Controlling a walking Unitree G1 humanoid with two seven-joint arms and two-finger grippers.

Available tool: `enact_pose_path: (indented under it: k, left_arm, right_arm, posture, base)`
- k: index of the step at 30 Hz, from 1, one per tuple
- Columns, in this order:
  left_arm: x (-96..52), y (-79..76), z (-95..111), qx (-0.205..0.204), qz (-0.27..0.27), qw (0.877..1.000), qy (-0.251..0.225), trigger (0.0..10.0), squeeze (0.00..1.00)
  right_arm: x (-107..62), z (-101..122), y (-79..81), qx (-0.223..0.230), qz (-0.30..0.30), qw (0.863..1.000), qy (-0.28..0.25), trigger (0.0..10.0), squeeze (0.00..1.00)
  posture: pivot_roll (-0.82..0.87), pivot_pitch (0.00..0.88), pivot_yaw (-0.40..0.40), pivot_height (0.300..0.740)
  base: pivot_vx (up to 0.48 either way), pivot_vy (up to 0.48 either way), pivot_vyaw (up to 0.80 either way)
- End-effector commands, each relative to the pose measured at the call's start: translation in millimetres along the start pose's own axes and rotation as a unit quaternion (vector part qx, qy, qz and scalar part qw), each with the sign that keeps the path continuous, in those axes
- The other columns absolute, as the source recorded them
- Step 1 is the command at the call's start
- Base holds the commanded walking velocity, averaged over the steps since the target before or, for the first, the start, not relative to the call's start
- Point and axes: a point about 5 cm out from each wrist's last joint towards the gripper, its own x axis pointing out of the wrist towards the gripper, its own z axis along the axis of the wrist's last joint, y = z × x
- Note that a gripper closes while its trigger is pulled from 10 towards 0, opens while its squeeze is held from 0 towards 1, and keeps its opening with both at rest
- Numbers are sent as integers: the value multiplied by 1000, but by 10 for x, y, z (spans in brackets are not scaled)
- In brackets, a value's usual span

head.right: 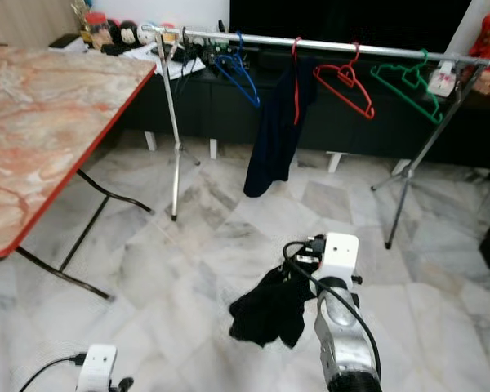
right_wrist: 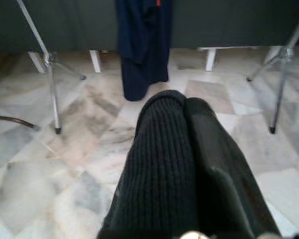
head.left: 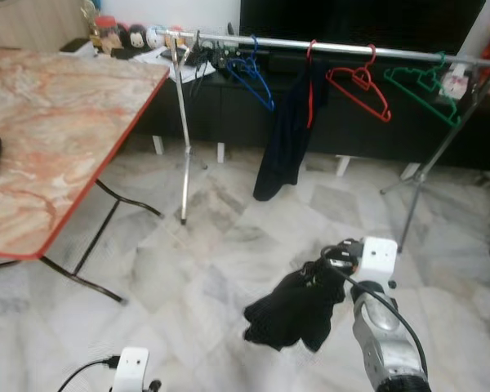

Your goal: Hang hanger

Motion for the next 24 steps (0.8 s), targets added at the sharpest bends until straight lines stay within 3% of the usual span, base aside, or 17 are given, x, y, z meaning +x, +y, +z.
enact_pose_path:
  k: [1,9,20,24]
  left_arm:
    - [-7,-45,-49,3,-7,1000,11,10000,0]
    - [-11,-45,-63,1,-7,1000,13,10000,0]
    - [-13,-41,-74,2,-6,1000,15,10000,0]
    - [-15,-28,-78,-4,1,1000,15,10000,0]
  right_arm:
    - [15,69,-96,1,-14,1000,-14,10000,0]
    - [17,69,-99,-1,-13,1000,-14,10000,0]
    - [11,55,-94,-7,-9,1000,-15,10000,0]
    - [12,39,-95,-10,-7,1000,-12,10000,0]
  posture:
    - [-117,42,-30,740]
    - [-115,43,-31,740]
    - [-117,42,-31,740]
    - [-118,42,-32,740]
  base:
    - [0,-386,-400]
    - [0,-387,-651]
    - [0,-385,0]
    - [0,0,0]
